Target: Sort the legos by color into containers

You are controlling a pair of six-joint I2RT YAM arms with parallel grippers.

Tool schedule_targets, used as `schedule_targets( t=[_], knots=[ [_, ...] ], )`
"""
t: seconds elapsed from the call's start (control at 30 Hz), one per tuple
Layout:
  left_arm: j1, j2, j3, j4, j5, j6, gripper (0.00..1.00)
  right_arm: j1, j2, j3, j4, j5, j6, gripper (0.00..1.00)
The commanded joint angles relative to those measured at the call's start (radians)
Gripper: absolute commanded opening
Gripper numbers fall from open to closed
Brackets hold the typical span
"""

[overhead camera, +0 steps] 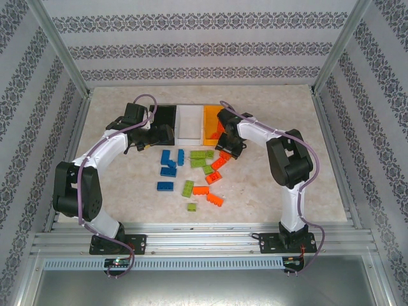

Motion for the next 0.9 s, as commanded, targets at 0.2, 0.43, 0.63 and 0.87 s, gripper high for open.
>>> schedule_targets(
  t=[0.2, 0.43, 0.63, 0.87],
  knots=[
    [0.008, -0.020, -0.006, 0.007, 0.007, -0.004, 1.00, 0.000, -0.135, -0.053, -0.064, 0.056, -0.020, 0.48],
    [0.009, -0.035, -0.026, 0.017, 0.007, -0.018, 1.00, -0.001, -0.228, 0.002, -0.100, 0.075, -0.053, 0.48],
    [0.007, -0.048, -0.035, 0.012, 0.010, -0.029, 1.00, -0.017, -0.154, 0.172, -0.130, 0.089, -0.114, 0.48],
    [0.005, -0.067, -0.038, -0.040, -0.004, -0.021, 1.00, -0.054, 0.023, 0.386, -0.144, 0.054, -0.159, 0.49]
  ],
)
